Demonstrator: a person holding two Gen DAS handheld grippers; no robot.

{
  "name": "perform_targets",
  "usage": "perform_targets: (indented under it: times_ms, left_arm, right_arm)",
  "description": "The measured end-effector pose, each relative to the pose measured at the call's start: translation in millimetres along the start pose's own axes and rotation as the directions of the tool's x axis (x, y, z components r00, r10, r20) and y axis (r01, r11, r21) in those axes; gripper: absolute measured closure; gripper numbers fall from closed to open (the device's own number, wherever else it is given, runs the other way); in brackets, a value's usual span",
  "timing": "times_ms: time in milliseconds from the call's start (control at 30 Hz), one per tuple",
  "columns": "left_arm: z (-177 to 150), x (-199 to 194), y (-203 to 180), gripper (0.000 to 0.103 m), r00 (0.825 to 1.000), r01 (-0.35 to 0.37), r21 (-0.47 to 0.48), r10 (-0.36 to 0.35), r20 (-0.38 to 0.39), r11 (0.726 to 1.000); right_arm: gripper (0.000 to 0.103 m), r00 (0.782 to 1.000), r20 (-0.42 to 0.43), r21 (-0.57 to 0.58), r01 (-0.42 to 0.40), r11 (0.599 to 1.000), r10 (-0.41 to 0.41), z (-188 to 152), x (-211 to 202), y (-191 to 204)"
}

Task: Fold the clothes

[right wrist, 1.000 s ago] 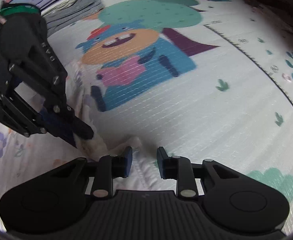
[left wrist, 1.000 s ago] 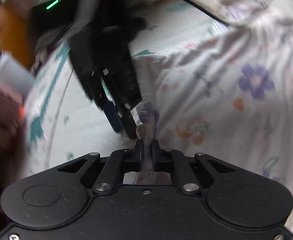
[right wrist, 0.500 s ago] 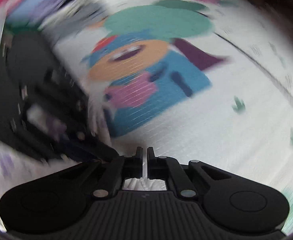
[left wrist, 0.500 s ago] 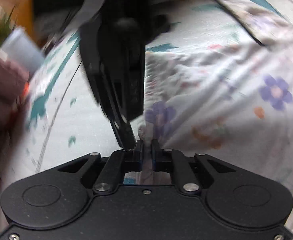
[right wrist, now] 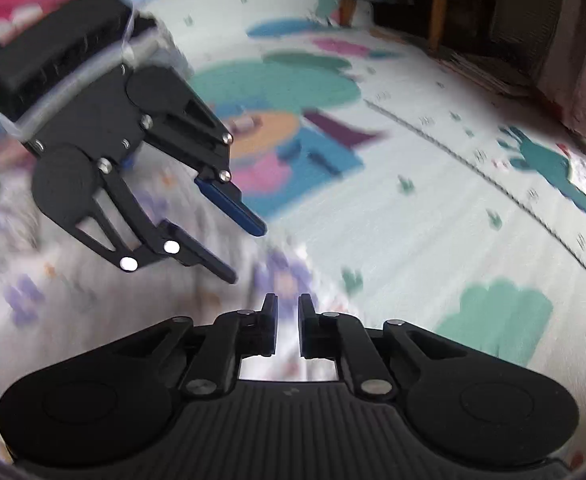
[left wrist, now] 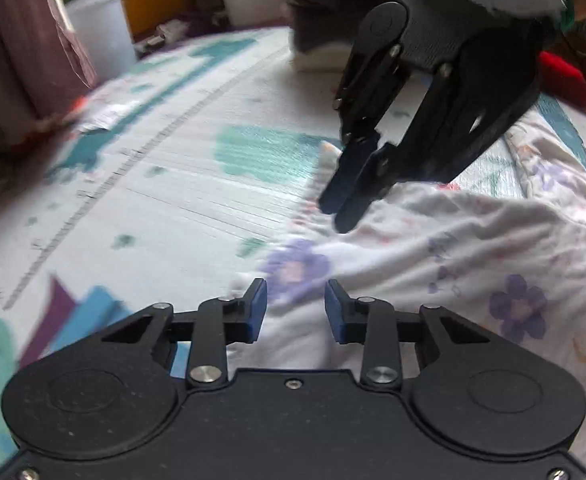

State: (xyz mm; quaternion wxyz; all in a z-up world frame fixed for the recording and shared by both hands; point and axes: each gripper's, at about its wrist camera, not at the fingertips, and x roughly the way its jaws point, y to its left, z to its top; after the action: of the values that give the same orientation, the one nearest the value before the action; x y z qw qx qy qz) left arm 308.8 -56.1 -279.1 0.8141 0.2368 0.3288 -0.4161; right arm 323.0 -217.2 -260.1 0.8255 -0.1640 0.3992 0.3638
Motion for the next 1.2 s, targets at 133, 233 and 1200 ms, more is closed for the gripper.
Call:
perform_targets:
  times_ms: [133,233,1200]
  left_arm:
    - [6,5,11,0.068,1.0,0.016,-0.069,-0.017,-0.021,0.997]
    - [4,-14,-1,0.059,0.999,0.031,-0.037,-0.03,0.028,0.999]
    - [12,-226,-120,0.041,0.941,0.106,0.003,-0.1,-0.323,0.994]
  right_arm:
    - [0.086,0.999,0.007,0.176,0.046,0.983,-0.048,-17,13,-18]
    - [0.057,0.993,0.058,0.155,0.088,0.984,-0.098,-15,2,-19]
    - [0.031,0.998,0.047,0.713,-0.06,0.699,0.038,-188,-172,165]
